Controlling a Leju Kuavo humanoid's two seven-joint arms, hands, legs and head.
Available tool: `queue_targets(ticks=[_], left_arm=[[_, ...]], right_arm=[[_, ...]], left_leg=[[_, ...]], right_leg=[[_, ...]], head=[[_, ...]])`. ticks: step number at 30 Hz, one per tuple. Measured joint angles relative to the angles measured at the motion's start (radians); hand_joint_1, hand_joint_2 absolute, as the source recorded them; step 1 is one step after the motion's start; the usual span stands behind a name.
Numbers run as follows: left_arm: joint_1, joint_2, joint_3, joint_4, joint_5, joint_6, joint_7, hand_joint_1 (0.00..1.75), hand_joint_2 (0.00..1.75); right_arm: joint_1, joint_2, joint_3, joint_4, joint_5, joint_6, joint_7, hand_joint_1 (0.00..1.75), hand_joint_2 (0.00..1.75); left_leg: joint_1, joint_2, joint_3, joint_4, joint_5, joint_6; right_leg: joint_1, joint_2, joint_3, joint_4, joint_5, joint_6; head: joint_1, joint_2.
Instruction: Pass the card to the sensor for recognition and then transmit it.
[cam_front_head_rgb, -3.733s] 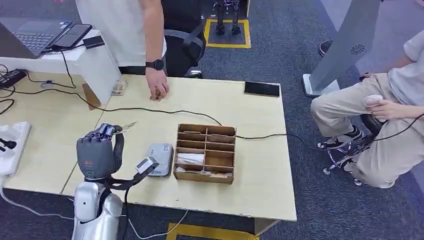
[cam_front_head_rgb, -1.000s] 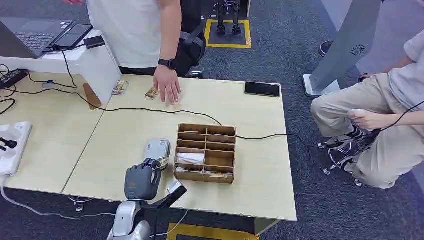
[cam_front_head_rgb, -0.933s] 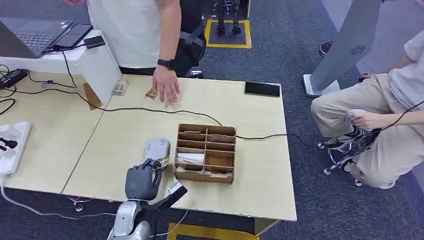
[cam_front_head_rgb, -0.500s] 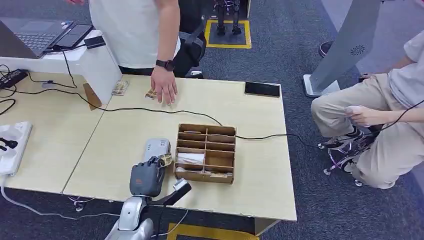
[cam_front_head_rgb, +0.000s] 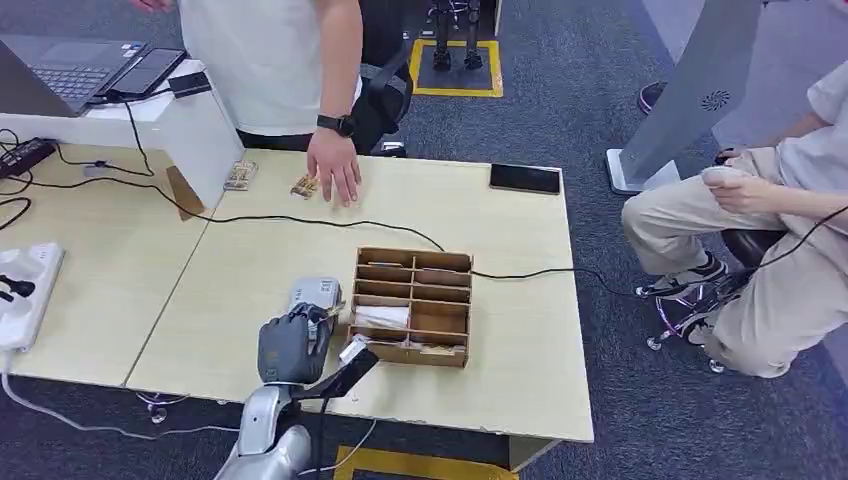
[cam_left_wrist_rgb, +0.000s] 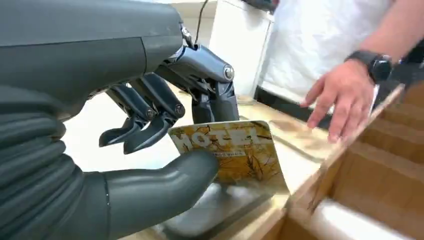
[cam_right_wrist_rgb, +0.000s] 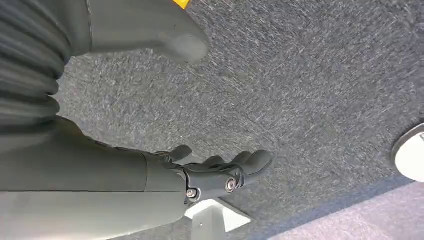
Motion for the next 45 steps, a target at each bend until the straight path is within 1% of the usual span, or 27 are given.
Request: queue_targets(ticks=[7, 17, 22, 28, 37, 38, 39, 40, 42, 45], left_arm=[[-0.004, -0.03, 0.025, -0.086, 0.071, 0.0, -0.04, 1.75, 1.75], [-0.049, -0.038, 0.023, -0.219, 0.199, -0.002, -0.041, 1.75, 1.75], [-0.078, -0.036, 0.0, -0.263, 0.242, -0.002, -0.027, 1.75, 1.75], [-0.149, -0.027, -0.023, -0.27, 0.303, -0.01, 0.013, 1.75, 1.75], [-0.268, -0.008, -0.023, -0.228, 0.348, -0.01, 0.03, 1.75, 1.75], [-0.277, -0.007, -0.023, -0.224, 0.353, -0.009, 0.03, 1.41, 1.75], [-0.285, -0.007, -0.023, -0.221, 0.359, -0.008, 0.029, 0.45, 1.75], [-0.291, -0.007, -0.023, -0.218, 0.363, -0.008, 0.024, 0.0, 1.75], [-0.298, -0.007, -0.023, -0.216, 0.365, -0.008, 0.009, 0.0, 1.75], [-0.306, -0.013, -0.02, -0.217, 0.364, -0.007, -0.038, 0.0, 1.75]], right_arm=[[0.0, 0.0, -0.005, 0.0, 0.034, 0.0, -0.007, 0.0, 1.75], [-0.002, 0.0, -0.028, 0.001, 0.069, 0.0, -0.024, 0.0, 1.75], [-0.004, 0.0, -0.037, 0.002, 0.087, 0.0, -0.027, 0.0, 1.75], [-0.009, 0.0, -0.04, 0.012, 0.12, 0.0, -0.04, 0.0, 1.75], [-0.02, -0.005, -0.044, 0.035, 0.145, 0.0, -0.04, 0.0, 1.75], [-0.021, -0.006, -0.044, 0.038, 0.148, 0.0, -0.04, 0.0, 1.75], [-0.021, -0.007, -0.044, 0.042, 0.153, 0.0, -0.04, 0.0, 1.75], [-0.022, -0.008, -0.044, 0.043, 0.156, 0.0, -0.039, 0.0, 1.75], [-0.023, -0.008, -0.045, 0.047, 0.158, 0.0, -0.039, 0.0, 1.75], [-0.026, -0.009, -0.045, 0.052, 0.159, 0.0, -0.04, 0.0, 1.75]], left_leg=[[0.0, 0.0, 0.0, 0.0, 0.0, 0.0], [0.0, 0.0, -0.001, 0.0, 0.0, 0.0], [0.0, 0.0, -0.001, 0.0, 0.0, 0.0], [0.0, 0.0, -0.001, 0.0, 0.0, 0.0], [0.0, 0.0, -0.001, 0.0, 0.0, 0.0], [0.0, 0.0, -0.001, 0.0, 0.0, 0.0], [0.0, 0.0, -0.001, 0.0, 0.0, 0.0], [0.0, 0.0, -0.001, 0.0, 0.0, 0.0], [0.0, 0.0, -0.001, 0.0, 0.0, 0.0], [0.0, 0.0, -0.001, 0.0, 0.0, 0.0]], right_leg=[[0.0, 0.0, 0.0, 0.0, 0.0, 0.0], [0.0, 0.0, -0.001, 0.0, 0.0, 0.0], [0.0, 0.0, -0.001, 0.0, 0.0, 0.0], [0.0, 0.0, -0.001, 0.0, 0.0, 0.0], [0.0, 0.001, -0.001, 0.0, 0.0, 0.0], [0.0, 0.001, -0.001, 0.0, 0.0, 0.0], [0.0, 0.001, -0.001, 0.0, 0.0, 0.0], [0.0, 0.001, -0.001, 0.0, 0.0, 0.0], [0.0, 0.001, -0.001, 0.0, 0.0, 0.0], [0.0, 0.001, -0.001, 0.0, 0.0, 0.0]], head=[[0.0, 0.0], [0.0, 0.0], [0.0, 0.0], [0.0, 0.0], [0.0, 0.0], [0.0, 0.0], [0.0, 0.0], [0.0, 0.0], [0.0, 0.0], [0.0, 0.0]])
